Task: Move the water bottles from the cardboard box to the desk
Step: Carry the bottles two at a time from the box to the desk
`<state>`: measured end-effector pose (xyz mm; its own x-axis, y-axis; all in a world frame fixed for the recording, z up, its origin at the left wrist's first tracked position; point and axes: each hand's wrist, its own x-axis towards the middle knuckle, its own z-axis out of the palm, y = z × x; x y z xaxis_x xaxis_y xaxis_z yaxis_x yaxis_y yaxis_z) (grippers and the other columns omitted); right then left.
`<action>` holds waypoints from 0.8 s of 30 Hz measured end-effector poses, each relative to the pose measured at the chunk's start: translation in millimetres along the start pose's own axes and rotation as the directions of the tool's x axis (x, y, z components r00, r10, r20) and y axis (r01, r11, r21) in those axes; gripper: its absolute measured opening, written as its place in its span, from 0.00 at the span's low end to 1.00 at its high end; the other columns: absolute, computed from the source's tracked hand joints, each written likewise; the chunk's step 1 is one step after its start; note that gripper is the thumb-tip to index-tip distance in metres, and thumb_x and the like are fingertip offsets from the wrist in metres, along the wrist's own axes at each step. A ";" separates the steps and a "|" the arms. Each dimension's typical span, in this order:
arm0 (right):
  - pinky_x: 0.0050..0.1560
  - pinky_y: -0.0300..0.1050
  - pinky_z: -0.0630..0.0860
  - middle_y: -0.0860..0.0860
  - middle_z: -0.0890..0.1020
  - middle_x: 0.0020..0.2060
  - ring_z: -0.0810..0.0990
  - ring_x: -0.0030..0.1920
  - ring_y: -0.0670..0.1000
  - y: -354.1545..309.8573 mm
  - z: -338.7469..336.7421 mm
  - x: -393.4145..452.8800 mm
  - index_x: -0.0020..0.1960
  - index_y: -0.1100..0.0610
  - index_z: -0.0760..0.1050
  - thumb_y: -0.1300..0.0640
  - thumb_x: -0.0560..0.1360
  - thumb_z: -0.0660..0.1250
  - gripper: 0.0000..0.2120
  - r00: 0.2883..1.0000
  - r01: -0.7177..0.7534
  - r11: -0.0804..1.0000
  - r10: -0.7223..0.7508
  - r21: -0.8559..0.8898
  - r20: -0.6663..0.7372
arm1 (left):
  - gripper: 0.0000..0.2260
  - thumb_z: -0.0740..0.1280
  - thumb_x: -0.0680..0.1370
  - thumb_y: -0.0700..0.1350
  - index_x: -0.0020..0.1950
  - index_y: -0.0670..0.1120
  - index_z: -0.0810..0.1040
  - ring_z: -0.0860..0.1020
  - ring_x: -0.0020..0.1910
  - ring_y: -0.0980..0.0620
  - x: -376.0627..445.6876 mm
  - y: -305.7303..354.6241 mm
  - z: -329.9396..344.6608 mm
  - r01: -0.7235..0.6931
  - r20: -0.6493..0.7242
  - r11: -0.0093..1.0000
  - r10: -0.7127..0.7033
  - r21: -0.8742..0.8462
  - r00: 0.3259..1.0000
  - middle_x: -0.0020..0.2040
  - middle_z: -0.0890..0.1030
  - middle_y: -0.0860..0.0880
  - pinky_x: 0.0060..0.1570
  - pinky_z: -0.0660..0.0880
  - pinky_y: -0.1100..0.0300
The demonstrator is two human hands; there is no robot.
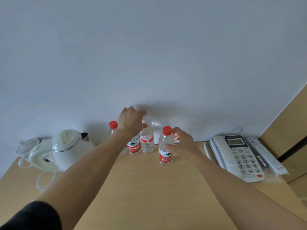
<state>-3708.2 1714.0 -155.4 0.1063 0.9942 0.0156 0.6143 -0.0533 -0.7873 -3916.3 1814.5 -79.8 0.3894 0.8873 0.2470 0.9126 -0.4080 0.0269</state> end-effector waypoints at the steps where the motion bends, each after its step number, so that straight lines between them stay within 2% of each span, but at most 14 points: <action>1: 0.44 0.36 0.71 0.43 0.79 0.50 0.79 0.50 0.45 0.7 0.3 0.8 0.57 0.47 0.71 0.50 0.68 0.79 0.23 1.000 0.010 1.000 -0.010 -0.012 -0.008 | 0.23 0.73 0.76 0.57 0.69 0.52 0.76 0.77 0.57 0.48 -1.3 -1.4 0.6 0.006 -0.002 1.000 -0.006 -0.018 1.000 0.56 0.84 0.49 0.59 0.70 0.56; 5: 0.47 0.41 0.72 0.44 0.79 0.48 0.79 0.50 0.48 -0.7 1.2 7.0 0.55 0.47 0.72 0.52 0.69 0.78 0.20 0.999 0.034 0.999 -0.035 -0.037 -0.037 | 0.22 0.73 0.77 0.56 0.69 0.52 0.76 0.77 0.55 0.46 -5.7 -2.7 3.3 0.037 0.009 0.997 -0.036 -0.061 0.999 0.54 0.83 0.47 0.56 0.72 0.56; 11: 0.42 0.37 0.68 0.39 0.75 0.42 0.75 0.46 0.48 -8.7 11.4 19.6 0.54 0.52 0.72 0.53 0.69 0.78 0.19 0.992 0.047 0.998 -0.051 -0.034 -0.120 | 0.22 0.74 0.76 0.54 0.68 0.51 0.77 0.77 0.55 0.44 -1.8 -1.3 4.8 0.056 0.032 0.996 -0.053 -0.072 0.998 0.55 0.82 0.45 0.55 0.74 0.55; 16: 0.43 0.42 0.67 0.42 0.73 0.39 0.74 0.45 0.50 -15.9 19.8 32.5 0.55 0.56 0.73 0.53 0.70 0.77 0.18 0.984 0.067 0.996 -0.074 -0.051 -0.162 | 0.21 0.74 0.76 0.53 0.68 0.51 0.78 0.77 0.56 0.44 2.8 -1.8 3.4 0.056 0.051 0.996 -0.053 -0.072 0.997 0.55 0.82 0.45 0.54 0.74 0.54; 24: 0.45 0.43 0.68 0.40 0.71 0.38 0.74 0.44 0.51 -17.2 23.9 45.8 0.51 0.54 0.71 0.55 0.70 0.78 0.17 0.977 0.046 0.999 -0.044 0.008 -0.208 | 0.22 0.74 0.76 0.53 0.69 0.52 0.77 0.77 0.57 0.44 5.0 -2.3 1.4 0.050 0.065 0.997 -0.046 -0.063 0.997 0.57 0.82 0.46 0.56 0.74 0.54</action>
<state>-3732.6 1762.7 -155.9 0.2397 0.9545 0.1776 0.6119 -0.0065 -0.7909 -3916.3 1820.2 -80.0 0.3545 0.9172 0.1820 0.9211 -0.3760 0.1006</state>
